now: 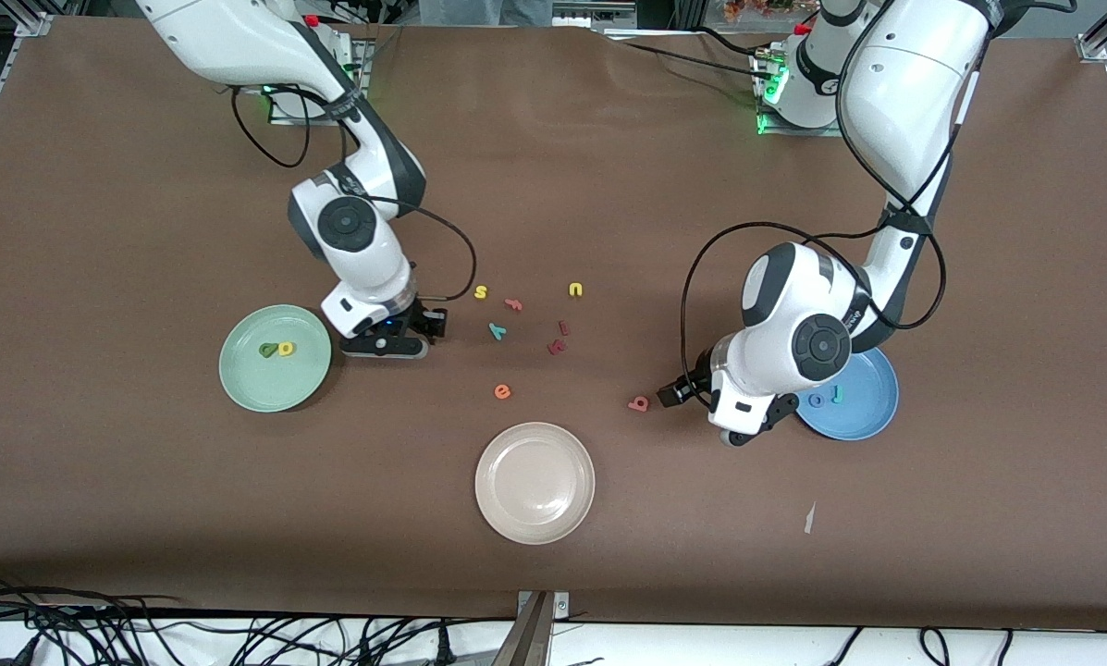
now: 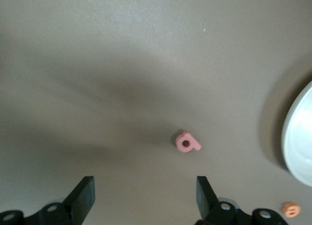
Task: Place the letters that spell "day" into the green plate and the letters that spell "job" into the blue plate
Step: 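Reach the pink letter with the left gripper while the right gripper reaches the teal y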
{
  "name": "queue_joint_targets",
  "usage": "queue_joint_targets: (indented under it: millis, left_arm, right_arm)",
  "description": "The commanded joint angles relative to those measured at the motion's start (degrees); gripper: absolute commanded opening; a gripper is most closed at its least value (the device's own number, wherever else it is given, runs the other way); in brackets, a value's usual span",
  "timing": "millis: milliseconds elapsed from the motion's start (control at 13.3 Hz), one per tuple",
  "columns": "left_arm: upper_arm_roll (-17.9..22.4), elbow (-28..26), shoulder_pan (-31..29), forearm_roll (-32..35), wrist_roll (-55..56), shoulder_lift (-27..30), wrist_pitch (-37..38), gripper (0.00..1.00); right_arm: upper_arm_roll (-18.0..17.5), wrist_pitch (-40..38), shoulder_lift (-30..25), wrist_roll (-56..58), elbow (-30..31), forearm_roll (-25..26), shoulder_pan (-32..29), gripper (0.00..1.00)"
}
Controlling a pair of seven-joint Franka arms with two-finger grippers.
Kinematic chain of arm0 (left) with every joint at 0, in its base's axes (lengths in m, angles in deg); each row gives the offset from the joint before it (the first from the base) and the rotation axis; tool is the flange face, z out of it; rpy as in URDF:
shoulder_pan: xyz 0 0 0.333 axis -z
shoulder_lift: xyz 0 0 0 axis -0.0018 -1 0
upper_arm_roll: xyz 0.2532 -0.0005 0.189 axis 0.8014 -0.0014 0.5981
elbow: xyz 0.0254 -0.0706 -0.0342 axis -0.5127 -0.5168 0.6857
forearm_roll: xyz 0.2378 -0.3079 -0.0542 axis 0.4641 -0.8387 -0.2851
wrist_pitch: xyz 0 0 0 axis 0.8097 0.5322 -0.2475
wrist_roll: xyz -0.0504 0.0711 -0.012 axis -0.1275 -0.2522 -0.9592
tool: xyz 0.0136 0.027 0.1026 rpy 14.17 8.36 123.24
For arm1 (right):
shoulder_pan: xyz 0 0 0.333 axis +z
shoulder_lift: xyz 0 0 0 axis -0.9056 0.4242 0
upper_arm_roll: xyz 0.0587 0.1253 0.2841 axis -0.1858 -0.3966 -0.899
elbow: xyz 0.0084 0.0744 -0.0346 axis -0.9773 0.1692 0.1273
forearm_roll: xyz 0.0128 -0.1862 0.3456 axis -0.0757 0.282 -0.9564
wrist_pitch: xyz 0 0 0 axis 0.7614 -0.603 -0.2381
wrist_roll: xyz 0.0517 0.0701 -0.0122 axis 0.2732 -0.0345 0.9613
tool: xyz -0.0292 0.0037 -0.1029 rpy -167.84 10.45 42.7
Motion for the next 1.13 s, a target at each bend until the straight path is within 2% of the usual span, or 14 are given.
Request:
queue_joint_targets:
  millis: [0, 226, 452, 603, 829, 1055]
  left_arm:
    - [0.6, 1.8, 1.9, -1.3, 3.8, -2.0, -2.5, 0.98]
    - [0.7, 1.4, 1.8, -0.9, 4.7, -1.4, -2.4, 0.99]
    - [1.4, 0.4, 1.4, -0.4, 6.6, 2.4, 7.0, 0.99]
    - [1.2, 0.3, 1.4, 3.0, 11.4, 4.0, 8.6, 0.99]
    - [0.8, 0.3, 1.6, 3.2, 17.7, 5.4, 12.4, 0.99]
    - [-0.3, 0.5, 2.3, 3.2, 18.0, 8.3, 19.1, 0.99]
  right_arm:
    - [0.5, -0.7, 5.0, -7.4, -7.5, -0.4, 3.9, 0.61]
    - [0.7, -0.7, 6.9, -13.6, -9.7, -0.3, 6.1, 0.61]
    - [1.2, -0.7, 7.8, -18.6, -10.0, 0.0, 7.9, 0.63]
    - [1.6, -0.4, 8.8, -21.6, -10.1, 0.1, 9.3, 0.64]
    - [2.3, 0.0, 10.0, -24.0, -10.1, 0.3, 10.8, 0.64]
    - [2.7, 1.6, 11.5, -26.6, -10.2, 0.8, 12.2, 0.63]
